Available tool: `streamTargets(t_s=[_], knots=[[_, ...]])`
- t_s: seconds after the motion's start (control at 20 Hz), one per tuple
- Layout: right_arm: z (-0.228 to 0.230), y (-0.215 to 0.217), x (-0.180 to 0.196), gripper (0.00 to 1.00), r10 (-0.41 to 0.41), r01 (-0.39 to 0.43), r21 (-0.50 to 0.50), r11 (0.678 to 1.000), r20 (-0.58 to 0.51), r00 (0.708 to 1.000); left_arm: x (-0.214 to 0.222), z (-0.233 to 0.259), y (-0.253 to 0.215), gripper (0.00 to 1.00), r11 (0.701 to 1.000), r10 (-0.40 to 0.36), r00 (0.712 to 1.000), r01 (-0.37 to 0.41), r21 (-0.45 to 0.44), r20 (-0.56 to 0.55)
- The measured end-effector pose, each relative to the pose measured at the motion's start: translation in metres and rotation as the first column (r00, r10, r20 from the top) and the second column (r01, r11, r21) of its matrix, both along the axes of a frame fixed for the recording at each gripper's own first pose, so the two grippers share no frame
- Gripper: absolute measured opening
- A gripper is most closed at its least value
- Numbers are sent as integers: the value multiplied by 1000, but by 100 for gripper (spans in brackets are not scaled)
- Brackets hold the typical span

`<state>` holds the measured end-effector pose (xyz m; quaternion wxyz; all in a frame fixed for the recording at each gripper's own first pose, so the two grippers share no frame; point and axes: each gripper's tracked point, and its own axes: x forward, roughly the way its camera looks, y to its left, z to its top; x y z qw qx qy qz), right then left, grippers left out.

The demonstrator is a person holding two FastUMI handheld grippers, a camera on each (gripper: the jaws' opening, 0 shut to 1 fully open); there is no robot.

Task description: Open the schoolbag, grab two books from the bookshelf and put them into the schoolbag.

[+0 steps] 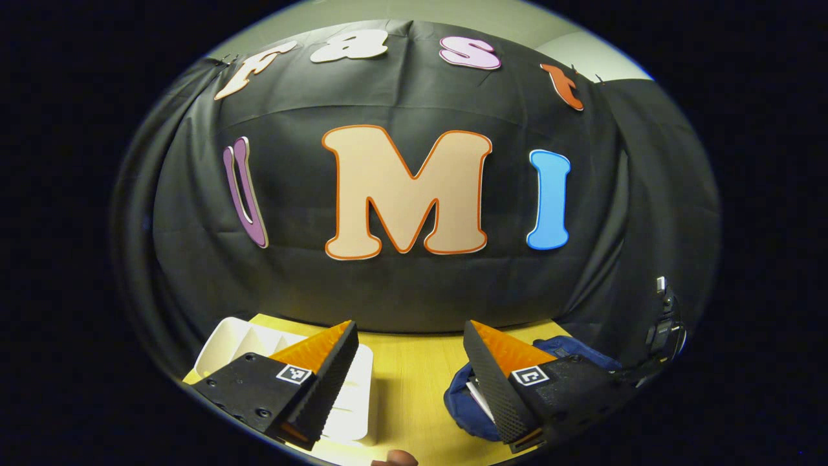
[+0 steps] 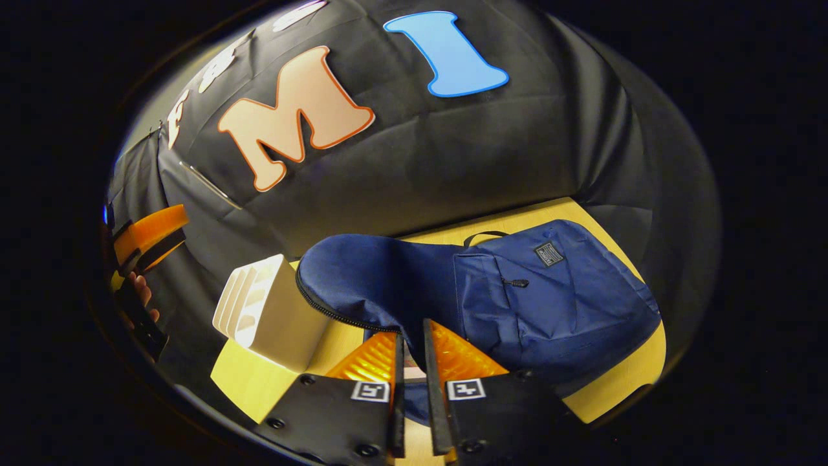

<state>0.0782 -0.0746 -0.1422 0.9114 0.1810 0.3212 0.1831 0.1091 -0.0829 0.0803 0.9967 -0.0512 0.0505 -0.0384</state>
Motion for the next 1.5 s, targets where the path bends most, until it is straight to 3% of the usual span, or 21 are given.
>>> streamTargets(t_s=[0.25,0.55,0.7,1.15,1.5], knots=[[-10,6,-35,97,24,-23,-90,996,11,1000,-17,-19,7,96,1000,-3,999,3,5,-43],[22,8,-64,100,4,10,-140,990,98,995,-41,-35,6,96,999,-28,995,26,-19,-101],[50,0,-75,100,-34,59,-155,986,161,986,-55,-32,9,96,999,-32,996,34,21,-88],[157,-5,-62,100,-88,150,-141,979,373,924,-82,-12,32,96,999,11,999,-9,38,-49],[185,-19,-63,100,-109,192,-151,970,436,894,-88,0,47,96,998,45,998,-44,43,-39]])
